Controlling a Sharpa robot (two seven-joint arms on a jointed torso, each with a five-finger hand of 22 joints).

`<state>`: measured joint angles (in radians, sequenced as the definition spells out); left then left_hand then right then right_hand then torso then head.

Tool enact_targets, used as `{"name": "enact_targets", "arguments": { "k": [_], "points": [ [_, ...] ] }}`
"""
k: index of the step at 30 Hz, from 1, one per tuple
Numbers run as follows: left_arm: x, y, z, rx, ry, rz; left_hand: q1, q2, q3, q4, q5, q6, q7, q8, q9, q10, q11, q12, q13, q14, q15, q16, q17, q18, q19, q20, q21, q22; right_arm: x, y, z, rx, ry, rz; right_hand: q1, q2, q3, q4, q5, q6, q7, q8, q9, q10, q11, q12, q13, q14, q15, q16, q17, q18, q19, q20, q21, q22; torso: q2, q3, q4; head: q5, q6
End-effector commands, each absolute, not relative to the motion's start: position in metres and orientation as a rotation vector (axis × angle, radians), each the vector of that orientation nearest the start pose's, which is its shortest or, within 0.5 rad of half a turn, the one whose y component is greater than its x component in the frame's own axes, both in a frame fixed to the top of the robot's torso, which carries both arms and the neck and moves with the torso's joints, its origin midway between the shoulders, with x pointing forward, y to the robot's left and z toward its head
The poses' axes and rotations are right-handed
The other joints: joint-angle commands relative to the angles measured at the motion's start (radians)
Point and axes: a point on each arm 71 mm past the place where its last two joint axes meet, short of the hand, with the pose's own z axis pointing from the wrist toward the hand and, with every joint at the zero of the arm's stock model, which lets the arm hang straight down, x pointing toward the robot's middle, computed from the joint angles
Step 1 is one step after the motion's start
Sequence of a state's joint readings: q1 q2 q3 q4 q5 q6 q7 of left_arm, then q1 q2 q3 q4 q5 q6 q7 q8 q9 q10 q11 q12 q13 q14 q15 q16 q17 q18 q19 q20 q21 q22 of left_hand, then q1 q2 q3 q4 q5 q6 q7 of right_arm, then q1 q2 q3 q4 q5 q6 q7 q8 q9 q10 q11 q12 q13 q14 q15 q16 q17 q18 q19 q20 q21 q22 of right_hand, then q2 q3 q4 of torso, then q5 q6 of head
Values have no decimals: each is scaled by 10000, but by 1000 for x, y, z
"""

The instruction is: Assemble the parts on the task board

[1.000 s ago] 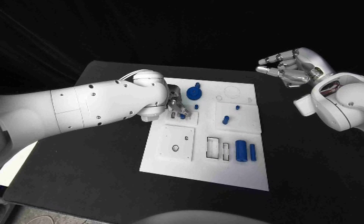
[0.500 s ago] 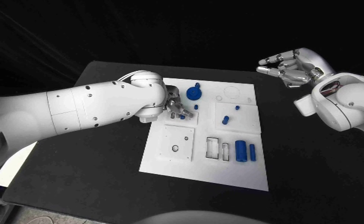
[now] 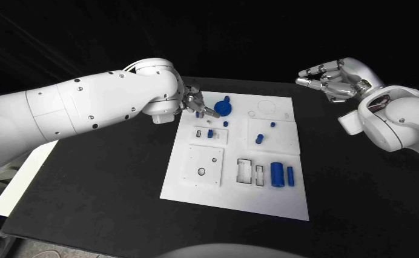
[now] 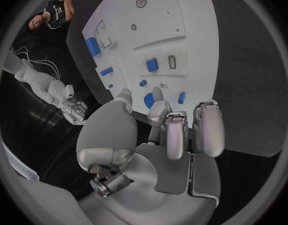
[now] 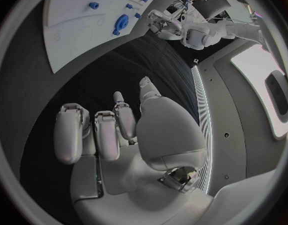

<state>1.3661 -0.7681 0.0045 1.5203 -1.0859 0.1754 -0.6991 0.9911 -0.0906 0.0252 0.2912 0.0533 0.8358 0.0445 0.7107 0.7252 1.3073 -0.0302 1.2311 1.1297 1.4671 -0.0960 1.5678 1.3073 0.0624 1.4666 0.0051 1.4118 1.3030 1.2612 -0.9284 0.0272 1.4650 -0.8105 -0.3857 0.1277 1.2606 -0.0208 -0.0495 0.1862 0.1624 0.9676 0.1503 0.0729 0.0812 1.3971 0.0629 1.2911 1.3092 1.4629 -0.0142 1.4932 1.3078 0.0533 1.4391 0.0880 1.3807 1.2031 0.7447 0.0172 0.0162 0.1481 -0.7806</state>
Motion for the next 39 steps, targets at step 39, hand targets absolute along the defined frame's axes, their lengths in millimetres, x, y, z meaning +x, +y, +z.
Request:
{"name": "enact_targets", "arguments": {
  "k": [39],
  "points": [
    [576, 220, -159, -2556, 23617, 106, 954, 841, -737, -42, 39, 224, 203, -864, -1285, -71, 227, 30, -81, 1037, 246, 30, 2635, -100, 279, 299, -17, 88, 515, -262, -135, 4259, 15088, 9936, -62, 25, -113, 18, 87, 29, -7, 63, 18, -60, 9, -46, 639, 797, -5, -41, 1488, 195, -59, -21, -54, -33, 10, -7, -1, 115, 195]
  ]
}}
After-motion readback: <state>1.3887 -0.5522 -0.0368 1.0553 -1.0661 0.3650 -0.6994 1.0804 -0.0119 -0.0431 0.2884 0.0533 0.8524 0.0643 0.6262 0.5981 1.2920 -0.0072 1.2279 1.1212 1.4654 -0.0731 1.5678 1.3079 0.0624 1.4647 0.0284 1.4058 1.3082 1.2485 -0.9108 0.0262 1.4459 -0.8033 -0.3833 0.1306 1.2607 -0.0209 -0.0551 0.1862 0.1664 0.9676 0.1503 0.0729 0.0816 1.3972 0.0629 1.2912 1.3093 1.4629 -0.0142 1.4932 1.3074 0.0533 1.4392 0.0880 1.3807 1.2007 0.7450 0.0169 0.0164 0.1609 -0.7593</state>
